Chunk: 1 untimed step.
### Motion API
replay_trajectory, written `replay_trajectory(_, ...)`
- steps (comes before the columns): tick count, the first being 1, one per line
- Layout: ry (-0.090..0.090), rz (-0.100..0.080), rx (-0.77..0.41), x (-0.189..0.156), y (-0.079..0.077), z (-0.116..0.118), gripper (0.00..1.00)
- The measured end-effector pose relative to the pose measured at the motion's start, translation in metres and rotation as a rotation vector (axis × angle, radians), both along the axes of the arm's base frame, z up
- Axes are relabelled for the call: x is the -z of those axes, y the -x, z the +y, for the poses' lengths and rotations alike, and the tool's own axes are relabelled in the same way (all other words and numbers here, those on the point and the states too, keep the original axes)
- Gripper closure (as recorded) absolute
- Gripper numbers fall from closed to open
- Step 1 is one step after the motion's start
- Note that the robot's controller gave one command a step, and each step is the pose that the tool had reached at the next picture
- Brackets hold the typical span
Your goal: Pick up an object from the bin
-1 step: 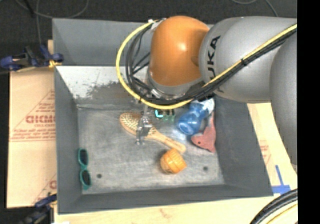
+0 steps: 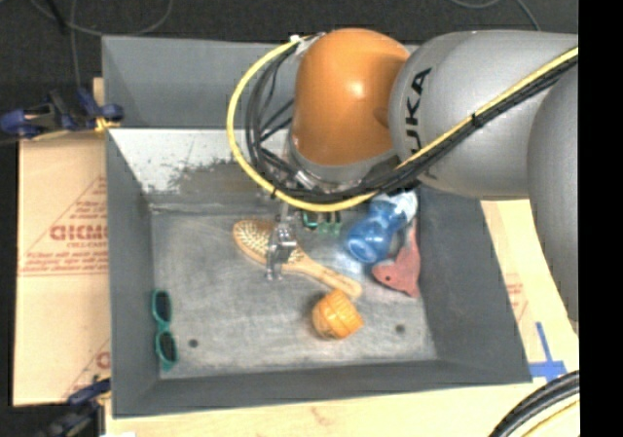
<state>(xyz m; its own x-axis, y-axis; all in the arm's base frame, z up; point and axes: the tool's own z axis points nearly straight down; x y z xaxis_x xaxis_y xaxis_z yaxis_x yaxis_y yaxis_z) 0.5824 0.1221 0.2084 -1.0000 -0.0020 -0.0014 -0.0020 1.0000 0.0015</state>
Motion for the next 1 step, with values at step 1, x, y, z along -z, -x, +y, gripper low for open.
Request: replay_trajectory(1, 0.001, -0.01, -0.02, 0.0551, -0.023, -0.0175, 0.0)
